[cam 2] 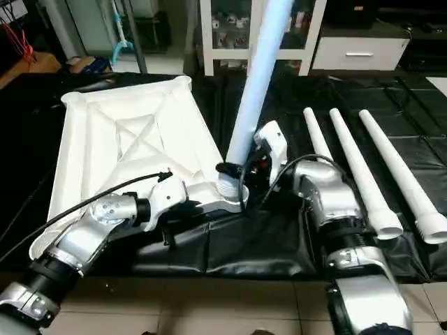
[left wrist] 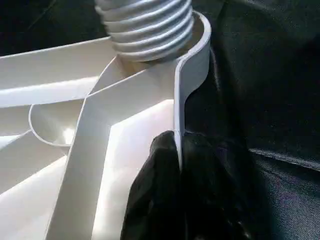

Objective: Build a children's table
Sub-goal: Insert table leg to table base

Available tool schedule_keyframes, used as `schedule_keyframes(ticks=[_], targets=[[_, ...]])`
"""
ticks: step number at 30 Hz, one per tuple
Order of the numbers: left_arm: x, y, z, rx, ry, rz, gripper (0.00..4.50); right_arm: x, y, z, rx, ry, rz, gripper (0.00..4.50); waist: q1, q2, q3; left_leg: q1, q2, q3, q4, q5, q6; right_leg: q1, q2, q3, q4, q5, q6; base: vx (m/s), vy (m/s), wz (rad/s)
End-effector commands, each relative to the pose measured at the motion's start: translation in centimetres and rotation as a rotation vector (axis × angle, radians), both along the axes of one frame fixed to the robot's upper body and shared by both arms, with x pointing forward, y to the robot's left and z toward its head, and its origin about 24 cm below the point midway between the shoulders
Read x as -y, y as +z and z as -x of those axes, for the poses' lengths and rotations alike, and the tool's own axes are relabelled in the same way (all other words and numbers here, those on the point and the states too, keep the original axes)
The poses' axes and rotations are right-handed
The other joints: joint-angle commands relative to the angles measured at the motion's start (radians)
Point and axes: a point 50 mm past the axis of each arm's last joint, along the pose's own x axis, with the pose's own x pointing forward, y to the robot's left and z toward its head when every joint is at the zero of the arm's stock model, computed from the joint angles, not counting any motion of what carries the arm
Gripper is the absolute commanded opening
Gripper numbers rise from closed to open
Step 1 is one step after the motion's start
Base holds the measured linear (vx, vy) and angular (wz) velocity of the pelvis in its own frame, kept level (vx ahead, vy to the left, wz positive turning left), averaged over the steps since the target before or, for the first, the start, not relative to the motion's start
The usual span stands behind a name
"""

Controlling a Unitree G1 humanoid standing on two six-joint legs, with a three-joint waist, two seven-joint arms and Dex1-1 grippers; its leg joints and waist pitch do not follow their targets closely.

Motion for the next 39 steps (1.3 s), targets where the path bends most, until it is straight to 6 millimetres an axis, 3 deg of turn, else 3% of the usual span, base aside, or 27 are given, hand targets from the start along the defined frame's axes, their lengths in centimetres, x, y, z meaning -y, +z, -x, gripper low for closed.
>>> schedule_keyframes(ticks=[1, 5, 11, 12, 15, 17, 22, 24, 31, 33, 35, 39], targets=[[-0.1, -1.6, 1.0, -0.066, -0.031, -0.058, 0.0, 0.3, -0.6, 0.3, -0.013, 0.009, 0.054, 1.86, -0.003, -0.014, -0.075, 0.011, 0.024, 0.001, -0.079, -0.148, 0.088, 0.064, -0.032, 0.019, -0.063, -0.2, -0.235, 0.0, 0.0, 0.0], [0.0, -1.6, 1.1, -0.078, -0.039, -0.058, 0.0, 0.5, -0.7, 0.0, -0.019, -0.002, 0.089, 1.86, -0.007, -0.013, -0.073, 0.011, 0.023, 0.0, -0.082, -0.177, 0.07, 0.062, -0.031, 0.019, -0.068, -0.242, -0.222, 0.0, 0.0, 0.0], [0.0, -1.6, 1.0, -0.083, -0.044, -0.064, 0.0, 0.5, -0.8, 0.0, -0.03, -0.003, 0.106, 1.86, -0.008, -0.012, -0.073, 0.012, 0.024, -0.001, -0.083, -0.177, 0.069, 0.062, -0.031, 0.019, -0.067, -0.227, -0.225, 0.0, 0.0, 0.0], [0.0, -1.6, 1.0, -0.086, -0.047, -0.065, 0.0, 0.3, -1.3, 0.0, -0.042, -0.002, 0.119, 1.86, -0.007, -0.004, -0.073, 0.012, 0.024, -0.002, -0.083, -0.18, 0.067, 0.062, -0.031, 0.019, -0.066, -0.228, -0.227, 0.0, 0.0, 0.0], [0.0, -1.6, 1.0, -0.093, -0.052, -0.064, 0.0, 0.1, -1.7, 0.1, -0.056, 0.003, 0.127, 1.86, -0.013, -0.007, -0.071, 0.011, 0.022, -0.002, -0.085, -0.201, 0.062, 0.063, -0.03, 0.018, -0.07, -0.229, -0.227, 0.0, 0.0, 0.0], [0.1, -1.7, 1.2, -0.11, -0.063, -0.061, 0.0, -0.6, -2.4, 0.1, -0.082, 0.013, 0.141, 1.86, -0.018, -0.001, -0.072, 0.011, 0.023, -0.003, -0.087, -0.221, 0.056, 0.063, -0.031, 0.017, -0.071, -0.247, -0.224, 0.0, 0.0, 0.0], [0.2, -1.7, 1.2, -0.121, -0.07, -0.056, 0.0, -0.9, -2.9, 0.1, -0.106, 0.029, 0.18, 1.86, -0.034, 0.0, -0.062, 0.019, 0.023, -0.007, -0.093, -0.332, 0.03, 0.054, -0.03, 0.014, -0.087, -0.403, -0.189, 0.0, 0.0, 0.0], [0.3, -1.7, 1.2, -0.122, -0.071, -0.058, 0.0, -0.8, -3.1, 0.1, -0.108, 0.029, 0.191, 1.86, -0.039, 0.0, -0.061, 0.024, 0.022, -0.011, -0.098, -0.376, 0.016, 0.057, -0.032, 0.014, -0.09, -0.44, -0.177, 0.0, 0.0, 0.0], [0.3, -1.7, 1.2, -0.119, -0.073, -0.064, 0.0, -1.7, -2.8, 1.0, -0.095, 0.153, 0.183, 1.86, -0.041, 0.0, -0.067, 0.023, 0.024, -0.009, -0.099, -0.336, 0.028, 0.061, -0.031, 0.018, -0.084, -0.352, -0.204, 0.0, 0.0, 0.0], [0.3, -1.7, 1.1, -0.113, -0.069, -0.066, 0.0, -1.7, -3.1, 1.2, -0.081, 0.171, 0.219, 1.86, -0.038, 0.006, -0.068, 0.025, 0.025, -0.008, -0.099, -0.322, 0.032, 0.061, -0.031, 0.019, -0.082, -0.328, -0.212, 0.0, 0.0, 0.0], [0.3, -1.6, 1.0, -0.111, -0.068, -0.067, 0.0, -1.6, -3.3, 1.2, -0.071, 0.172, 0.247, 1.86, -0.04, 0.003, -0.068, 0.022, 0.025, -0.007, -0.1, -0.316, 0.035, 0.064, -0.032, 0.018, -0.083, -0.315, -0.218, 0.0, 0.0, 0.0], [0.3, -1.6, 1.0, -0.106, -0.066, -0.067, 0.0, -1.5, -3.6, 1.3, -0.072, 0.173, 0.256, 1.86, -0.044, 0.005, -0.064, 0.027, 0.025, -0.008, -0.105, -0.351, 0.03, 0.062, -0.033, 0.017, -0.093, -0.399, -0.194, 0.0, 0.0, 0.0]])
